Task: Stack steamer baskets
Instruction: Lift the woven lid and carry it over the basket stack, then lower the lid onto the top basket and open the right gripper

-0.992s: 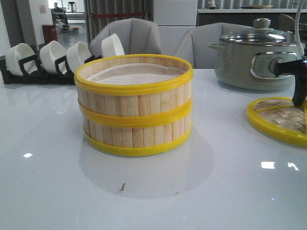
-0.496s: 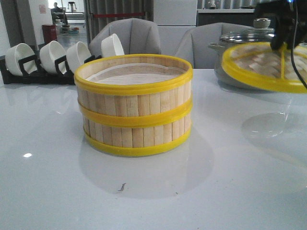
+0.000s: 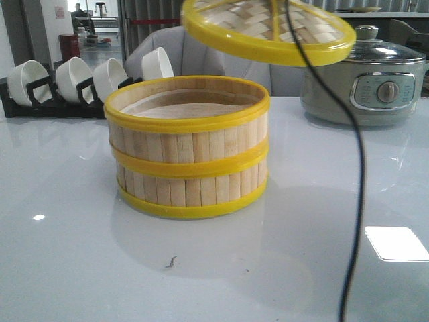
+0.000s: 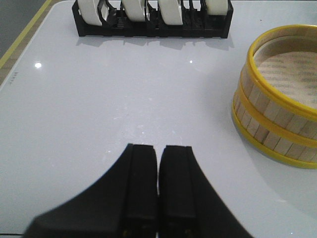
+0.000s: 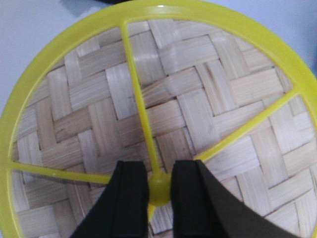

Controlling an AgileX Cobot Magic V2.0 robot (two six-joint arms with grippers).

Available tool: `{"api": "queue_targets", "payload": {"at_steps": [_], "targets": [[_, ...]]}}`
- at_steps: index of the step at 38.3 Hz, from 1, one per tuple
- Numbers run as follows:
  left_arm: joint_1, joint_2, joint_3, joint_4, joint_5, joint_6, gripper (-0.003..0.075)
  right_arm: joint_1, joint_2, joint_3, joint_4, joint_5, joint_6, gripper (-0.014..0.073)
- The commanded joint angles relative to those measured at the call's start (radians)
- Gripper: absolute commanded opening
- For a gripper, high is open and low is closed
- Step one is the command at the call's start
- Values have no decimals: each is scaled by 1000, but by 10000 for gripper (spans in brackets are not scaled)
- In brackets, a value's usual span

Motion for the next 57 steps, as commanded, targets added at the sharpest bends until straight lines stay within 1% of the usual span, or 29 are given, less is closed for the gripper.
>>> {"api": "queue_targets", "payload": {"at_steps": [1,5,8,17,27,46,57], "targets": [[4,2,-27,7,-75,-9,87,60,-19,-43,-2,-59,-6,54],[4,2,-27,7,-75,-9,87,105,13,-48,-2,-75,-6,54],[4,2,-27,7,-75,-9,87,119,35,-48,-2,-95,-6,54],[4,2,-27,7,-75,-9,87,119,88,-68,-2,-105,-6,54],[4,2,-27,7,-75,-9,87,127,95,-68,-2,-163,-6,54],[4,2,-27,7,-75,-9,87,132,105,-68,-1,-187,-6,54],[4,2,-27,7,-75,-9,87,153,105,-68,-1,-187,-6,54]]}}
